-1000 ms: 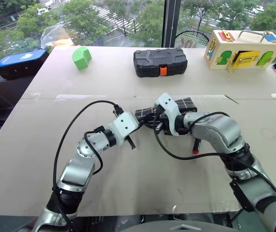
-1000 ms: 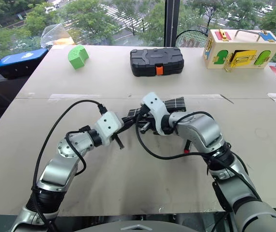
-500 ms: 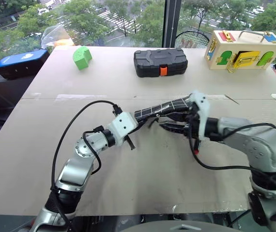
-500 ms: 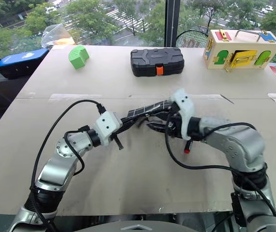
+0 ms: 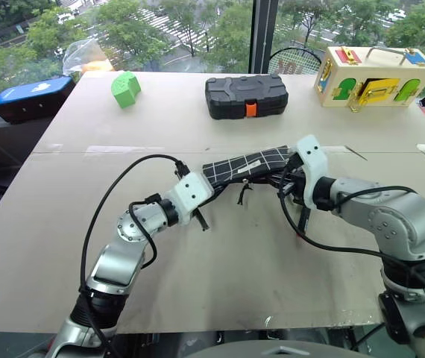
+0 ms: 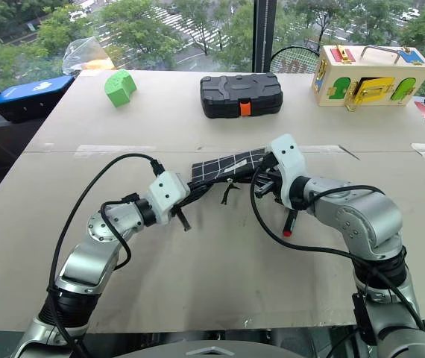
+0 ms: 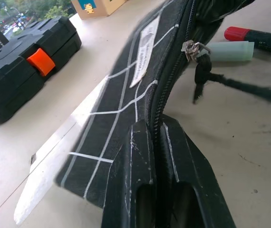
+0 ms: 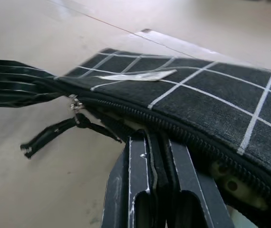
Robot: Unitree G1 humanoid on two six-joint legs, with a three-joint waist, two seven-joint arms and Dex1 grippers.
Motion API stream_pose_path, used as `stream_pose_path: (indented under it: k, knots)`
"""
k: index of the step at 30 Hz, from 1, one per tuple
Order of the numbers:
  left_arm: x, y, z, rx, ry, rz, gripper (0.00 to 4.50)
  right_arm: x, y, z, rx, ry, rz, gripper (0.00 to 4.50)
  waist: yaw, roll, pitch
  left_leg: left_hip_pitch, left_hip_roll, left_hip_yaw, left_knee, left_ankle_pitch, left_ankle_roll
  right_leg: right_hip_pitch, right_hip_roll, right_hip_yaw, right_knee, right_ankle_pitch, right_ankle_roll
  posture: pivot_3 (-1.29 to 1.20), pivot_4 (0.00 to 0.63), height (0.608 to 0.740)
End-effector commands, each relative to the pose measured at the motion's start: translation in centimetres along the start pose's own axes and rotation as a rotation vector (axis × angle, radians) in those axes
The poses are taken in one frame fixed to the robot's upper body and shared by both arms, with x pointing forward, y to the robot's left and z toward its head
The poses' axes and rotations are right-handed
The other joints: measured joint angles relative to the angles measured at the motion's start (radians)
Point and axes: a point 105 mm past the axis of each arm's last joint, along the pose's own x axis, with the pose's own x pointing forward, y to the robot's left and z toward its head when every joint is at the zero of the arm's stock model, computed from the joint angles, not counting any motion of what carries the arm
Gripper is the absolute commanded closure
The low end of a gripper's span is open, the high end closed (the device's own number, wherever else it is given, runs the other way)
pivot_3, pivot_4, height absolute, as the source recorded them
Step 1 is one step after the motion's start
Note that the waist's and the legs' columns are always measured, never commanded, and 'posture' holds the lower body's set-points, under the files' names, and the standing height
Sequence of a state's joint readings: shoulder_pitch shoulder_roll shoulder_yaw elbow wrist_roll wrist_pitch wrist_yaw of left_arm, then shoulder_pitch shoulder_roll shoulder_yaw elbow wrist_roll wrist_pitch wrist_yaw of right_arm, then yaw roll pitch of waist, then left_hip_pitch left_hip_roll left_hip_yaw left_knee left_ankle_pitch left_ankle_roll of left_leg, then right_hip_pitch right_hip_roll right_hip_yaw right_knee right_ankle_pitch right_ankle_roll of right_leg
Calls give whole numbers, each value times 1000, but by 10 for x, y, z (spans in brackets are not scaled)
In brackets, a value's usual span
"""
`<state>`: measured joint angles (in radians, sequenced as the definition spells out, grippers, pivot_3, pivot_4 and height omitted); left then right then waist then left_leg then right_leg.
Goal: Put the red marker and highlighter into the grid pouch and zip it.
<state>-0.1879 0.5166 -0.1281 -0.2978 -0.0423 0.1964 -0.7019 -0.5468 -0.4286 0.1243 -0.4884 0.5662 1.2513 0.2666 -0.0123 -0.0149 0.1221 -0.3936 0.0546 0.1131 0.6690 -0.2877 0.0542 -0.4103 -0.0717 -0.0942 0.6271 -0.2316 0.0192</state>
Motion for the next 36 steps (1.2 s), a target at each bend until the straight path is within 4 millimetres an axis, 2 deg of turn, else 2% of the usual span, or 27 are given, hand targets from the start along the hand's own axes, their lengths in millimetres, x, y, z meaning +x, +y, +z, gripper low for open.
stream_pose_path:
  k: [1,5,8,9,12,15,18,19,28,32,36]
  knots:
    - [3,1,17,39,-53,-5,4500,15,12,10,-276,-18,2,4423,-1,0,0,0,0,0,0,0,0,0,0,0,0,0,0,0,150,740]
    - [8,1,14,32,-29,-12,4500,36,25,6,-700,-7,35,4423,-1,0,0,0,0,1,0,0,0,-1,1,0,0,0,0,0,150,740]
    - [9,2,12,29,-8,-10,4500,43,22,2,-858,-5,47,4423,1,0,0,0,0,1,0,0,0,0,1,0,0,0,0,0,150,740]
    - [9,2,11,28,3,-7,4500,45,20,4,-905,-18,45,4191,1,0,0,0,0,1,0,0,0,0,0,0,0,0,1,0,150,740]
    - [8,4,6,21,34,1,4500,47,19,6,-1007,-35,67,3203,0,0,0,0,0,1,1,0,0,0,0,0,0,0,1,0,150,740]
    - [7,5,4,8,49,10,4500,49,19,6,-1077,-38,83,1871,0,0,0,0,1,2,1,1,-1,0,0,0,0,0,1,0,150,740]
    - [7,5,4,0,52,14,4500,52,14,4,-1133,-27,74,276,0,0,0,0,1,2,1,1,-1,0,1,0,0,0,1,0,150,740]
    - [7,6,4,-2,55,15,4500,53,10,4,-1143,-19,64,27,0,0,0,0,1,2,1,1,-2,0,1,0,0,0,1,0,150,740]
    - [2,11,-2,-27,85,35,4500,46,-7,4,-1183,4,9,27,1,0,0,1,1,2,1,1,-2,0,1,0,0,0,1,0,150,740]
    - [-1,20,-7,-51,104,58,4500,21,1,10,-874,-64,101,27,4,0,0,1,1,1,1,1,-2,0,1,0,0,0,1,0,150,740]
    - [-6,26,-10,-67,108,70,4500,-18,-3,16,-548,-104,109,27,5,0,0,0,1,1,2,1,-2,0,0,0,0,0,0,0,150,740]
